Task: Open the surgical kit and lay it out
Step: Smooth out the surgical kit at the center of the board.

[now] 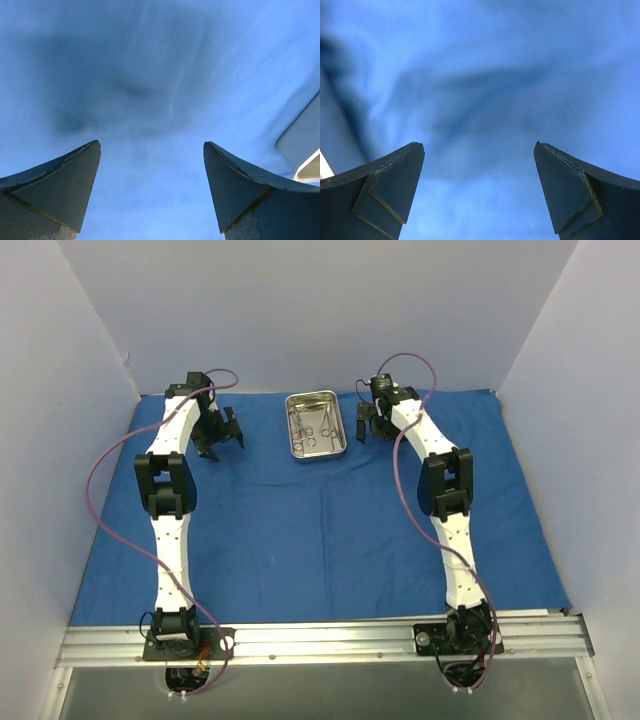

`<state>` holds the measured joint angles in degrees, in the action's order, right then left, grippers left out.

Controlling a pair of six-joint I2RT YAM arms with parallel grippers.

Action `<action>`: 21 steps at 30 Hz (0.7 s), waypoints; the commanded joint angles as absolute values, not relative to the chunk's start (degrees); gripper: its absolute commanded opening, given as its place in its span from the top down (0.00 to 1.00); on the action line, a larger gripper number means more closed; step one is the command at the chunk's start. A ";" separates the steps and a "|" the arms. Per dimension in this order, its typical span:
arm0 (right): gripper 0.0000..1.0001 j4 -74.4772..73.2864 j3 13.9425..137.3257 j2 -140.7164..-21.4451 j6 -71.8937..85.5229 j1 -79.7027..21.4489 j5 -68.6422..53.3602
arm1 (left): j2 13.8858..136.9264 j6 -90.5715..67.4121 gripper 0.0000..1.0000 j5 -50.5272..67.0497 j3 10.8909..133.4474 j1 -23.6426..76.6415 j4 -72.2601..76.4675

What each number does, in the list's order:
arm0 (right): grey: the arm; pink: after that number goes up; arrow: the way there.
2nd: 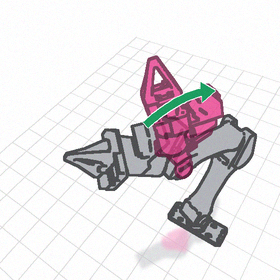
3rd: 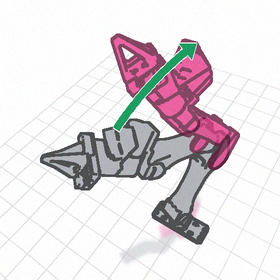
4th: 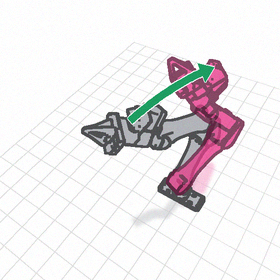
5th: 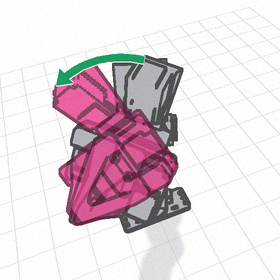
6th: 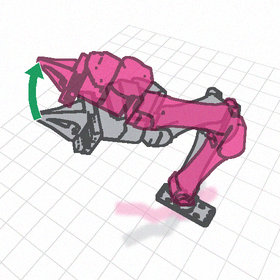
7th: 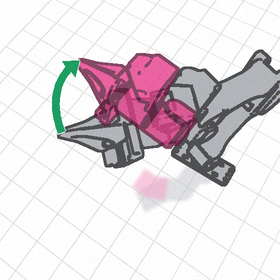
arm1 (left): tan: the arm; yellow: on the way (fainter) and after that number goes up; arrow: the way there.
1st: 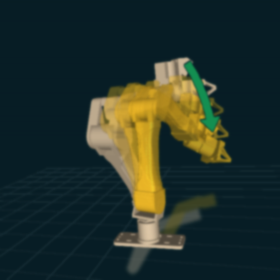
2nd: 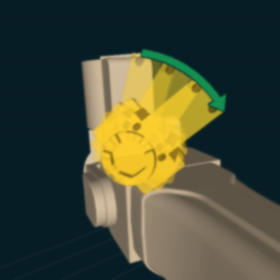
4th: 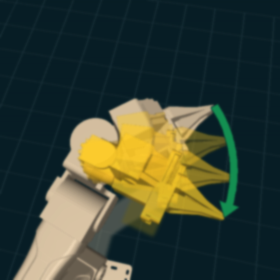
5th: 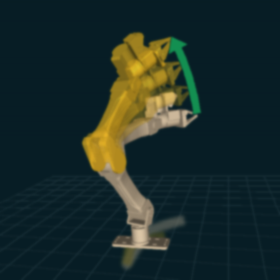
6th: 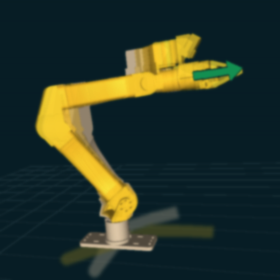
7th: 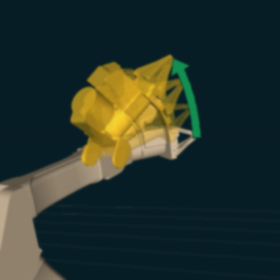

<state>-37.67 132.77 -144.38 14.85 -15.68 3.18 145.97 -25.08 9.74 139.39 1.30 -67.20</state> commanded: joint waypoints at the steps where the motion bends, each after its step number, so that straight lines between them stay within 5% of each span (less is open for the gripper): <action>1: 0.00 -41.66 128.08 -132.03 13.98 -17.48 4.57 | 133.97 -25.40 0.06 5.10 135.36 1.84 -64.77; 8: 0.00 -40.34 106.19 -117.88 13.09 -23.20 2.11 | 132.71 -22.42 0.06 6.93 129.02 3.69 -61.98; 14: 0.01 -35.25 96.07 -116.54 13.98 -24.26 0.88 | 141.85 -24.59 0.06 21.68 137.19 4.39 -52.50; 21: 0.01 -31.20 88.51 -119.00 12.83 -24.17 2.29 | 149.14 -29.61 0.06 18.49 143.95 6.94 -50.35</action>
<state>-32.34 90.30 -118.48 13.39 -24.45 1.10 147.37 -26.81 18.79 137.40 5.52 -52.64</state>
